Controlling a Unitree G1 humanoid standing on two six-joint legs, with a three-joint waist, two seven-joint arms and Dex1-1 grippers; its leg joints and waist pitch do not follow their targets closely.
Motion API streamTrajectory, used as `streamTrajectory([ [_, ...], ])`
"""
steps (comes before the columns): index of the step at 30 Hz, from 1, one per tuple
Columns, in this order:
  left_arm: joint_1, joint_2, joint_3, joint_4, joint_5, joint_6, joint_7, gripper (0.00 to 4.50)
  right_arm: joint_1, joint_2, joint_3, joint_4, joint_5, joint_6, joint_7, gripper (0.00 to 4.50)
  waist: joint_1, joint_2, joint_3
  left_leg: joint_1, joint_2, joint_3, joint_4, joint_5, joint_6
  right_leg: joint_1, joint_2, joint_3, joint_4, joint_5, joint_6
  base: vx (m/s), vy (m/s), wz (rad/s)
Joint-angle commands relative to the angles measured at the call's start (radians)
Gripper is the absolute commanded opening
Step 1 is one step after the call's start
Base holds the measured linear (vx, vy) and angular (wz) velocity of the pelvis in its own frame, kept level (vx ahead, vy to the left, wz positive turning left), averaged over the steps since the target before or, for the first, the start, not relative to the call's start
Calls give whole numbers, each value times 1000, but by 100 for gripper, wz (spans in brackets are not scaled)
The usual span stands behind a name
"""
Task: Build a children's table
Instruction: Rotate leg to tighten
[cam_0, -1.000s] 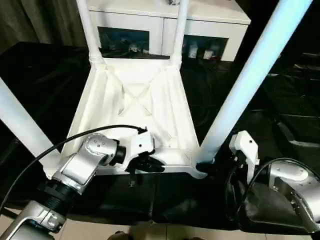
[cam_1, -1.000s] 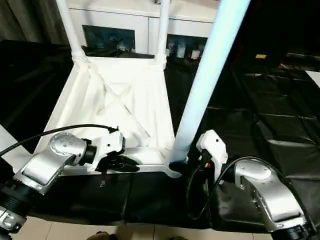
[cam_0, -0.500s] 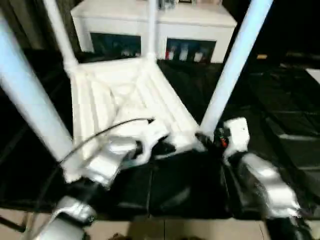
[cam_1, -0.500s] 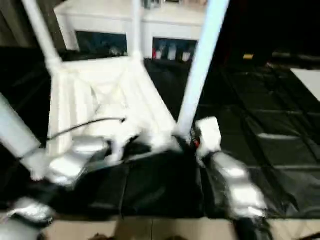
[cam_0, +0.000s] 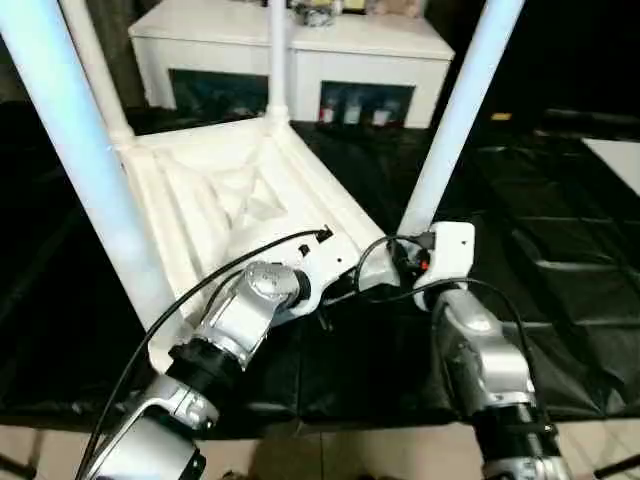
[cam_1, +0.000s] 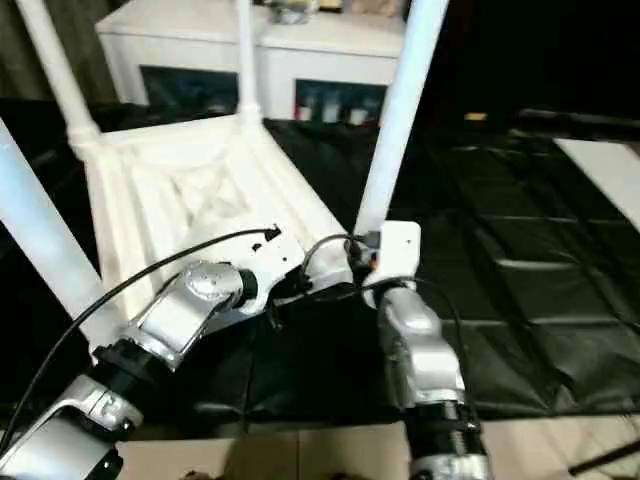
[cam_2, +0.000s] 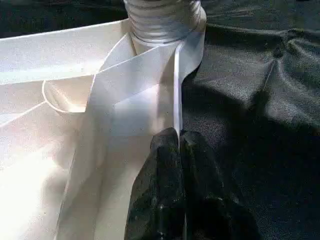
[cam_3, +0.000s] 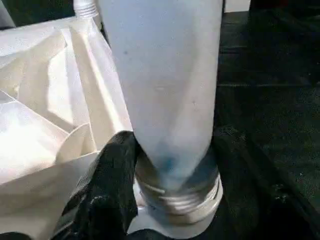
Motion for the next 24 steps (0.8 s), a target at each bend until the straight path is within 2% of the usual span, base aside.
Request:
streamTrajectory([
  [1, -25, -39, -31, 8, -14, 17, -5, 0, 24, 45, 70, 41, 19, 49, 29, 205, 3, 15, -35, 25, 59, -18, -163, -854, -114, 9, -5, -7, -33, -486, -75, 0, 0, 0],
  [2, -24, -43, -17, 3, -32, 36, -13, 44, 25, 44, 69, 40, 20, 51, 29, 200, -4, -9, -39, 110, 17, -18, -39, -696, -79, -60, -68, -16, -155, -782, -21, -5, -53, 10],
  [3, -25, -45, -7, -4, -43, 53, -20, 44, 25, 45, 66, 40, 16, 51, 29, 200, -25, -23, -24, 85, -3, -35, 19, -525, -41, -34, -94, -69, -219, -938, 61, 0, 0, 0],
  [4, -28, -44, -5, -9, -45, 67, -24, 55, 25, 46, 63, 41, 13, 51, 30, 193, -25, 13, -24, 88, 10, -42, 11, -528, -44, -2, -90, -116, -228, -918, 71, 0, 0, 0],
  [5, -29, -44, -4, -13, -43, 80, -28, 61, 24, 48, 60, 43, 10, 51, 31, 183, -3, 66, -21, -104, 68, -66, -162, -792, -83, 188, -34, -108, 136, -440, 6, 147, 71, -46],
  [6, -31, -42, -5, -15, -39, 86, -29, 61, 23, 49, 58, 44, 8, 51, 32, 183, 24, 48, -18, -121, 59, -42, -178, -862, -114, 170, -6, -88, 120, -232, -12, 208, 54, -20],
  [7, -34, -44, 0, -10, -31, 86, -16, 92, 22, 50, 56, 45, 6, 50, 31, 161, 36, 35, -52, -39, 36, -22, -174, -801, -86, 115, 9, -36, 120, -205, -22, 208, 54, -20],
  [8, -38, -45, 1, -2, -24, 85, -8, 100, 20, 51, 55, 46, 4, 50, 30, 155, 33, -20, -68, 41, 32, -61, -33, -507, -121, 13, -140, 28, -37, -708, -48, 115, -94, -4],
  [9, -39, -45, 0, 0, -22, 85, -10, 101, 20, 51, 55, 46, 3, 50, 30, 152, 47, -33, -61, -18, 33, -84, 50, -181, -40, 44, -210, 65, -94, -854, -65, 96, -115, -30],
  [10, -41, -44, -3, 3, -19, 85, -14, 101, 19, 51, 55, 46, 3, 50, 30, 152, 62, -19, -78, -67, 42, -86, 11, -47, -27, 101, -177, 48, -51, -660, -79, 96, -115, -30],
  [11, -44, -42, -7, 13, -8, 81, -6, 105, 19, 51, 56, 45, 1, 50, 31, 145, 69, 0, -67, -57, 43, -79, -34, 1, -33, 84, -126, 13, -46, -513, -96, 48, -4, -35],
  [12, -46, -39, -11, 19, 0, 78, -3, 136, 19, 51, 56, 43, 0, 50, 31, 120, 46, 29, -70, -29, 57, -79, -77, -172, -73, 52, -50, -4, -1, -243, -125, 39, 15, -22],
  [13, -48, -38, -11, 26, 4, 75, 3, 136, 20, 49, 58, 38, -1, 48, 33, 120, 46, 29, -70, -29, 57, -79, -77, -172, -73, 52, -50, -4, -1, -243, -125, 39, 15, -22],
  [14, -48, -37, -7, 30, 6, 79, 9, 145, 22, 46, 63, 28, -3, 45, 39, 113, 38, 33, -74, -16, 58, -74, -84, -331, -101, 46, -51, 9, 0, -168, -161, 0, 0, 0],
  [15, -48, -37, -5, 30, 7, 82, 9, 149, 24, 45, 66, 21, -4, 45, 42, 94, 35, 28, -79, -18, 55, -69, -83, -316, -85, 54, -55, 14, -3, -117, -176, 0, 0, 0],
  [17, -48, -31, -10, 30, 11, 91, 8, 149, 37, 40, 71, -20, -4, 51, 55, 74, 36, 19, -82, -27, 52, -61, -80, -239, -56, 62, -55, 18, -2, -44, -180, 0, 0, 0],
  [18, -47, -25, -13, 30, 15, 97, 7, 149, 58, 23, 81, -81, -4, 58, 75, 74, 43, 23, -84, -22, 52, -53, -72, -140, -11, 58, -55, 22, 2, 72, -191, 0, 0, 0],
  [20, -45, -23, -11, 30, 16, 101, 7, 149, 78, 1, 91, -135, -8, 64, 88, 68, 48, 23, -86, -19, 52, -50, -66, -79, 21, 62, -53, 23, 6, 152, -201, 0, 0, 0],
  [23, -44, -21, -3, 27, 15, 104, 14, 149, 103, -25, 96, -202, 2, 74, 115, 68, 56, 19, -83, -14, 54, -43, -64, -87, 46, 61, -57, 28, 3, 146, -209, 0, 0, 0],
  [24, -44, -21, 1, 26, 15, 105, 19, 132, 115, -36, 97, -233, 11, 79, 130, 66, 56, 18, -82, -14, 55, -42, -65, -98, 48, 60, -56, 29, 1, 129, -208, 0, 0, 0],
])
